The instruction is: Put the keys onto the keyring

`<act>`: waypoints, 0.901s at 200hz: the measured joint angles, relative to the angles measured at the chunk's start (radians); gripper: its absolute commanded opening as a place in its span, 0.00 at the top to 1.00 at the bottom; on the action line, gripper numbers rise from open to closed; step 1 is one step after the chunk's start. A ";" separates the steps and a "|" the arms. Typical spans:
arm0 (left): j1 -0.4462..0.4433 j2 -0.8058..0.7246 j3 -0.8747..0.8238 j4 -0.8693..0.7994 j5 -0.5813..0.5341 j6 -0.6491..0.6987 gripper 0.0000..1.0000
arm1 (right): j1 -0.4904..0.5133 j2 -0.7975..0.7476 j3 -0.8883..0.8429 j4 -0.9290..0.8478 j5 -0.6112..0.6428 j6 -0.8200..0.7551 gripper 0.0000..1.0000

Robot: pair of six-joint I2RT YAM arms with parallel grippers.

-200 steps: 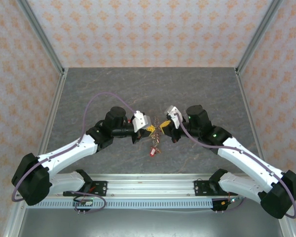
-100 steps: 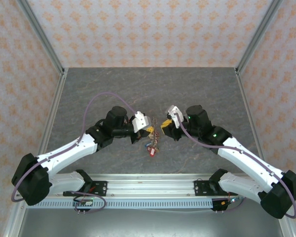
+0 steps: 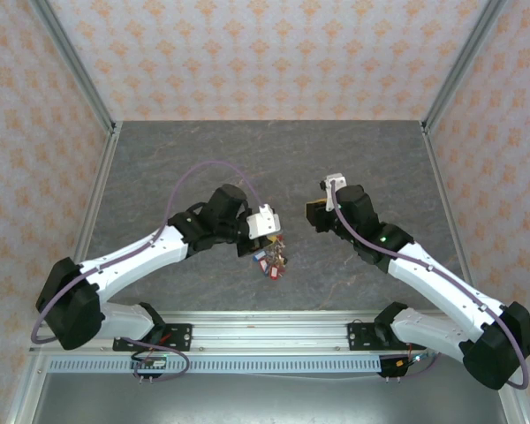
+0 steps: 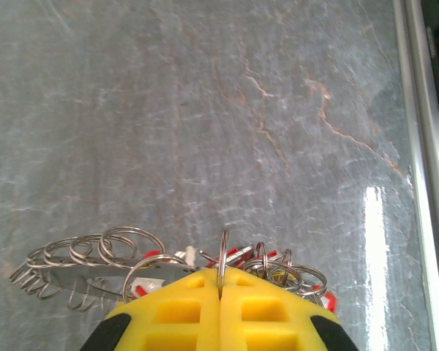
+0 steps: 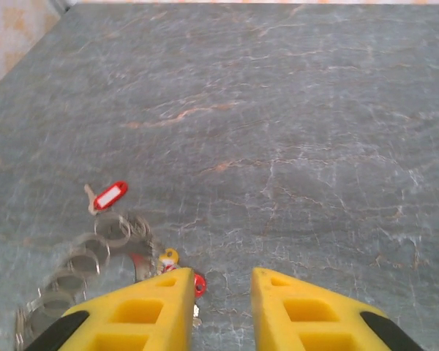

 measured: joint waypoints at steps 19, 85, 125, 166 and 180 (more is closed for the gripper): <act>-0.038 0.058 0.031 -0.002 0.000 -0.004 1.00 | -0.029 -0.008 -0.007 -0.001 0.030 0.061 0.71; -0.138 0.211 0.055 0.103 -0.034 -0.137 0.94 | -0.264 -0.002 -0.049 -0.100 0.012 0.317 0.69; -0.169 0.311 0.079 0.160 -0.061 -0.234 0.91 | -0.309 -0.016 -0.157 -0.106 -0.035 0.418 0.65; -0.184 0.365 0.088 0.276 -0.051 -0.378 0.86 | -0.309 -0.037 -0.203 -0.105 -0.089 0.454 0.63; -0.184 0.365 0.087 0.334 -0.046 -0.426 0.85 | -0.309 -0.042 -0.205 -0.099 -0.107 0.454 0.62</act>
